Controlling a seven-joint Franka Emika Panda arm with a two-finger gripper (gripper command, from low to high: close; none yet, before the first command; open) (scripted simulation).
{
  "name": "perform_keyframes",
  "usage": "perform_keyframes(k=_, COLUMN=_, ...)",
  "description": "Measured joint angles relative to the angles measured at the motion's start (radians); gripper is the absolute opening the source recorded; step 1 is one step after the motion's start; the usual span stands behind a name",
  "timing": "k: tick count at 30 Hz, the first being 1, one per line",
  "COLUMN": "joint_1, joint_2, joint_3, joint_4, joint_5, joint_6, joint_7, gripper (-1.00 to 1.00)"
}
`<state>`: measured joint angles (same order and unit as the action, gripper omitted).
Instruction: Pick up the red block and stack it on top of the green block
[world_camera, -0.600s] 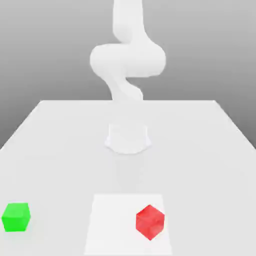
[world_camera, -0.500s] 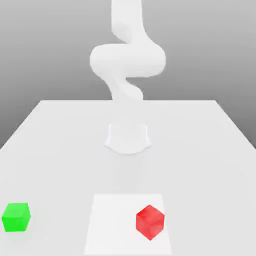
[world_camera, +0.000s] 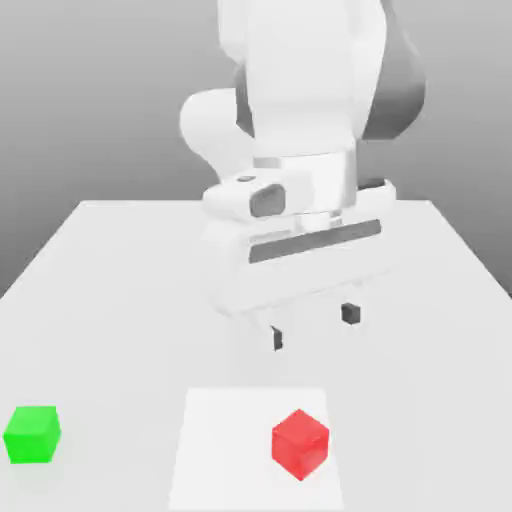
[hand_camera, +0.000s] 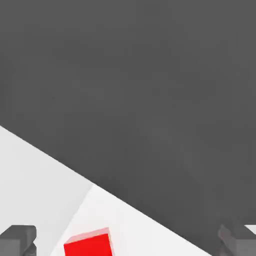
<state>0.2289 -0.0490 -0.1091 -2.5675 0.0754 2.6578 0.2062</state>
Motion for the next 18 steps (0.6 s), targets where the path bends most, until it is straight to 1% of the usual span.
perform_keyframes(k=4, joint_1=0.010, joint_2=0.141, joint_3=0.003, joint_4=-0.048, joint_5=-0.033, joint_6=0.073, joint_7=-0.075, gripper=0.00)
perform_keyframes(k=9, joint_1=-0.012, joint_2=0.321, joint_3=0.033, joint_4=-0.035, joint_5=-0.001, joint_6=0.216, joint_7=-0.119, gripper=0.00)
perform_keyframes(k=10, joint_1=-0.019, joint_2=0.352, joint_3=0.042, joint_4=-0.030, joint_5=0.006, joint_6=0.242, joint_7=-0.125, gripper=-1.00)
perform_keyframes(k=16, joint_1=-0.024, joint_2=0.367, joint_3=0.047, joint_4=-0.028, joint_5=0.006, joint_6=0.253, joint_7=-0.124, gripper=-1.00)
perform_keyframes(k=18, joint_1=-0.022, joint_2=0.333, joint_3=0.042, joint_4=-0.033, joint_5=-0.006, joint_6=0.226, joint_7=-0.117, gripper=-1.00)
